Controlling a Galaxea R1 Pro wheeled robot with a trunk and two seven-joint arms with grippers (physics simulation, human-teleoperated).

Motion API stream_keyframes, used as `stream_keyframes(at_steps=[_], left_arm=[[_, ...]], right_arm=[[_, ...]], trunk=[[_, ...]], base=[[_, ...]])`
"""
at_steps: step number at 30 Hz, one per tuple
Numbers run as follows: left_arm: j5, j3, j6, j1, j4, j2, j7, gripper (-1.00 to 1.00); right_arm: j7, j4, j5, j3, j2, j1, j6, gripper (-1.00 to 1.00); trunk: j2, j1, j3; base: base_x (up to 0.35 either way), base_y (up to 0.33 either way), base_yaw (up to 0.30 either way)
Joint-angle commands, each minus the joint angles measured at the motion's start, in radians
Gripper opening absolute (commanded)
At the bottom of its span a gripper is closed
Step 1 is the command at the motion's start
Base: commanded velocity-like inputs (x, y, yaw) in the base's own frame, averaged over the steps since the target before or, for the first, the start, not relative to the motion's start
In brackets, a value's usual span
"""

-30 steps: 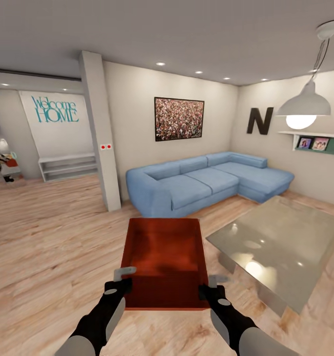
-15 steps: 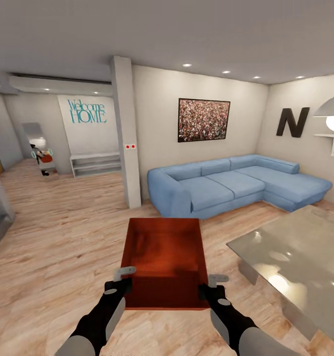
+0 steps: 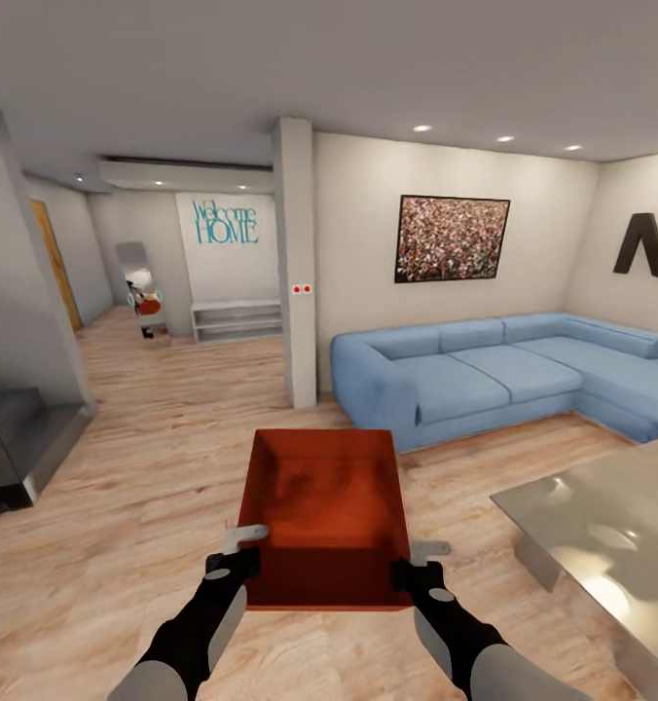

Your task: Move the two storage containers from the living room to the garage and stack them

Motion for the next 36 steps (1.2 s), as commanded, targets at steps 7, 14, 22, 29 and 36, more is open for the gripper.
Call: stream_keyframes(at_steps=[7,14,22,29,36], left_arm=[[0.014,0.022,0.005,-0.001,0.0,0.005,0.011,-1.0],[0.014,0.022,0.005,-0.001,0.0,0.005,0.011,-1.0],[0.014,0.022,0.005,-0.001,0.0,0.005,0.011,-1.0],[0.014,0.022,0.005,-0.001,0.0,0.005,0.011,-1.0],[0.014,0.022,0.005,-0.001,0.0,0.005,0.011,-1.0]], right_arm=[[-0.006,-0.003,-0.003,0.008,-0.01,0.0,-0.003,-1.0],[-0.006,-0.003,-0.002,0.008,-0.01,0.0,-0.003,-1.0],[-0.006,-0.003,-0.003,0.008,-0.01,0.0,-0.003,-1.0],[-0.006,-0.003,-0.002,0.008,-0.01,0.0,-0.003,-1.0],[-0.006,-0.003,-0.002,0.008,-0.01,0.0,-0.003,-1.0]], trunk=[[-0.001,0.0,0.002],[-0.001,0.0,0.005],[-0.001,0.0,0.008],[-0.001,0.0,0.01],[-0.001,0.0,0.011]], base=[[0.0,0.0,0.3],[0.0,0.0,0.3],[0.0,0.0,0.3],[0.0,0.0,0.3],[0.0,0.0,0.3]])
